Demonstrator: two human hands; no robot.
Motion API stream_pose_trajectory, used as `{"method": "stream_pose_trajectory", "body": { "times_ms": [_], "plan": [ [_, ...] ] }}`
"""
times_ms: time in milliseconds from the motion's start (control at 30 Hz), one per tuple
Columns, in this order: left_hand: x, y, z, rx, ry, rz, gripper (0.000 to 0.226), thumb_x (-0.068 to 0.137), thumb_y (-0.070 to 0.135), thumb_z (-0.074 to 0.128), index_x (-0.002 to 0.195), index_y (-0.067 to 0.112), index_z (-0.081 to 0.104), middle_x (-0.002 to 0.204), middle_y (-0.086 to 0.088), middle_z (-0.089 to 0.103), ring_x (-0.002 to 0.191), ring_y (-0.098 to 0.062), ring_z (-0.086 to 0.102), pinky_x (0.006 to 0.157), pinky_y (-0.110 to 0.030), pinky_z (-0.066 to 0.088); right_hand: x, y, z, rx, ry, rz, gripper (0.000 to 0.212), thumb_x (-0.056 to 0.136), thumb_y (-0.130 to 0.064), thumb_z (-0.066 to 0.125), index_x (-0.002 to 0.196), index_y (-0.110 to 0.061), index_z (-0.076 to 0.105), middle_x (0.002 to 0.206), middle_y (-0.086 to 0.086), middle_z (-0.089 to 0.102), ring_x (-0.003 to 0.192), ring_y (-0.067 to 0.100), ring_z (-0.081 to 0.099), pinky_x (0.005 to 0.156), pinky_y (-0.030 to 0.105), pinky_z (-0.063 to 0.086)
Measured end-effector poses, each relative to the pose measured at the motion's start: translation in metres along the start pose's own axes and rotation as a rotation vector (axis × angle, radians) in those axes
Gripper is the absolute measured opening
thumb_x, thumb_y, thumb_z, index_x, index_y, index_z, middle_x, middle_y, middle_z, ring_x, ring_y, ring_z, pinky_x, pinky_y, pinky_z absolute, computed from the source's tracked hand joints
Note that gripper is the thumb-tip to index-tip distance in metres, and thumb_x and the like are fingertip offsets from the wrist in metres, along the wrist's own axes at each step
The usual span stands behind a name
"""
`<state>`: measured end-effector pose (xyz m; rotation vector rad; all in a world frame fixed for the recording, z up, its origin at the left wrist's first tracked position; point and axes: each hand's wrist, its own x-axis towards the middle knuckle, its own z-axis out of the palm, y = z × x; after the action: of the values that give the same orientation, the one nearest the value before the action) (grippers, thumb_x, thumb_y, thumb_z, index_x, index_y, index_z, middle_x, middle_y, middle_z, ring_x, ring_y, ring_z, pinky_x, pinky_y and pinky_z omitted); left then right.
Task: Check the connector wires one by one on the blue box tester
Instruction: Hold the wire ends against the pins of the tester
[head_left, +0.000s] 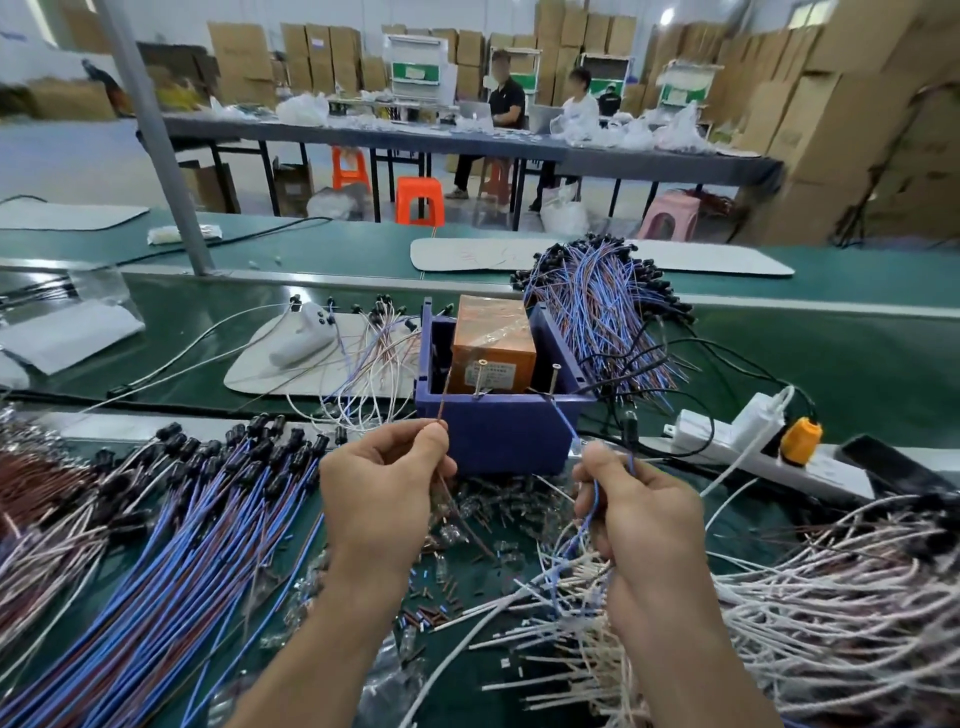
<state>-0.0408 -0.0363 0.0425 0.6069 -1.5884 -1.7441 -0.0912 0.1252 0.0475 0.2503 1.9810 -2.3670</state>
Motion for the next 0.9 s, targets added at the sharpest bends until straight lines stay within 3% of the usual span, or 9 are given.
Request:
{"method": "stream_pose_trajectory", "body": {
  "times_ms": [233, 433, 567, 700, 900],
  "plan": [
    [0.008, -0.017, 0.016, -0.023, 0.092, -0.019, 0.025, 0.09, 0.015, 0.074, 0.068, 0.024, 0.078, 0.056, -0.004, 0.07, 0.044, -0.008, 0.053, 0.044, -0.02, 0.045, 0.017, -0.003, 0.005, 0.178, 0.022, 0.042, 0.019, 0.094, -0.007, 0.066, 0.076, -0.002, 0.068, 0.057, 0.01, 0.058, 0.039, 0.007, 0.042, 0.037, 0.016, 0.031],
    [0.001, -0.024, 0.018, 0.089, 0.072, 0.087, 0.022, 0.089, 0.023, 0.074, 0.071, 0.036, 0.077, 0.055, 0.001, 0.069, 0.04, -0.008, 0.054, 0.039, -0.021, 0.045, 0.022, 0.009, -0.001, 0.154, -0.013, 0.001, 0.018, 0.099, -0.012, 0.063, 0.086, -0.001, 0.069, 0.065, 0.014, 0.067, 0.039, 0.007, 0.044, 0.035, 0.016, 0.033],
    [-0.001, -0.025, 0.02, 0.086, 0.061, 0.103, 0.022, 0.089, 0.022, 0.075, 0.071, 0.036, 0.078, 0.055, 0.001, 0.069, 0.041, -0.006, 0.054, 0.041, -0.019, 0.044, 0.026, 0.013, -0.005, 0.156, -0.025, -0.02, 0.019, 0.098, -0.014, 0.064, 0.083, -0.004, 0.069, 0.065, 0.014, 0.067, 0.042, 0.012, 0.03, 0.038, 0.02, 0.025],
    [-0.002, -0.027, 0.021, 0.072, 0.034, 0.096, 0.02, 0.089, 0.023, 0.075, 0.071, 0.031, 0.079, 0.055, -0.001, 0.069, 0.042, -0.008, 0.055, 0.042, -0.021, 0.045, 0.028, 0.018, -0.005, 0.158, -0.043, -0.019, 0.017, 0.096, -0.014, 0.066, 0.086, -0.001, 0.07, 0.066, 0.015, 0.067, 0.042, 0.012, 0.028, 0.038, 0.019, 0.026],
    [0.001, -0.032, 0.023, 0.024, 0.036, 0.039, 0.023, 0.089, 0.02, 0.076, 0.068, 0.027, 0.078, 0.055, -0.004, 0.07, 0.042, -0.009, 0.055, 0.043, -0.019, 0.044, 0.028, 0.022, -0.003, 0.149, -0.076, -0.038, 0.023, 0.095, -0.016, 0.068, 0.073, -0.011, 0.074, 0.064, 0.013, 0.067, 0.044, 0.013, 0.03, 0.038, 0.019, 0.028]
  ]
}}
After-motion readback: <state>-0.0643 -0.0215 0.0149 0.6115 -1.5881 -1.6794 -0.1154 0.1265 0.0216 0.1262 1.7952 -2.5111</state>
